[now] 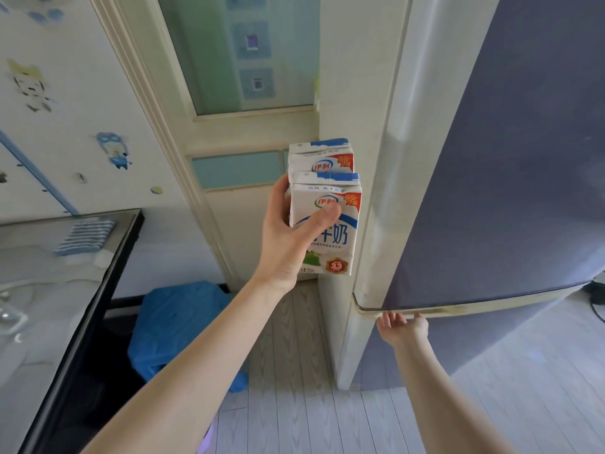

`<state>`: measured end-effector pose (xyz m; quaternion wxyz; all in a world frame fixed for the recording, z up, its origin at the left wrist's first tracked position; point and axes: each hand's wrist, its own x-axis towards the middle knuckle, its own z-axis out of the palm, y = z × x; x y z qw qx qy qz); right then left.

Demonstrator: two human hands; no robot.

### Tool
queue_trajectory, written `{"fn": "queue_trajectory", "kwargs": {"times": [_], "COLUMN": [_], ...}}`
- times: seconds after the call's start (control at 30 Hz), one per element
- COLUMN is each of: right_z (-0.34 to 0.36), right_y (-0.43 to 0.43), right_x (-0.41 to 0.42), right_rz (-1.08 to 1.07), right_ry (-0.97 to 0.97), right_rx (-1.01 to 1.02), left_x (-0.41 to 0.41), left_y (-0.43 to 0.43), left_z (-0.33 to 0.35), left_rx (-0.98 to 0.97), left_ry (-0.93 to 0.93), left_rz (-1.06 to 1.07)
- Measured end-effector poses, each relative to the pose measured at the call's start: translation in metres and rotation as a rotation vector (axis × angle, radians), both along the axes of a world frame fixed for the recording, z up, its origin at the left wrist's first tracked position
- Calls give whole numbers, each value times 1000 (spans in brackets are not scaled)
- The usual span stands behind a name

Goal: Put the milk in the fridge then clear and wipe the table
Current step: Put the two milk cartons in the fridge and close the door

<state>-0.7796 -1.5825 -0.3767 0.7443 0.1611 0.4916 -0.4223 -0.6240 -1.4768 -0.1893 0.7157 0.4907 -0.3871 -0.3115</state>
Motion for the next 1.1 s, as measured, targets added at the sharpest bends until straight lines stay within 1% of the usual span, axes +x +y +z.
{"fn": "queue_trajectory", "kwargs": {"times": [0.23,0.57,0.73,0.83,0.93,1.0,1.1], "right_z": [-13,-22,-36,-42,-42,-42,-42], "right_y": [-13,-20,-21,-19,-7,2,21], "right_x": [0,-2,-1,-4,-5,-8,-21], "right_rz": [11,97,86,62,95,66,96], "right_ry": [-5,149,189,177,196,224,228], "right_rx": [-53,-161,-191,-207,-276,-250,-208], "left_x": [0,5,9,10,15,18,18], "left_y": [-3,8,20,30,38,40,45], "left_z": [-4,-6,-6,-9,-8,-5,-5], "left_rx": [-8,-43,-59,-61,-61,-55,-52], "left_ry": [17,19,-4,-8,-26,-27,1], "left_rz": [-9,-12,-15,-31,-38,-25,-7]}}
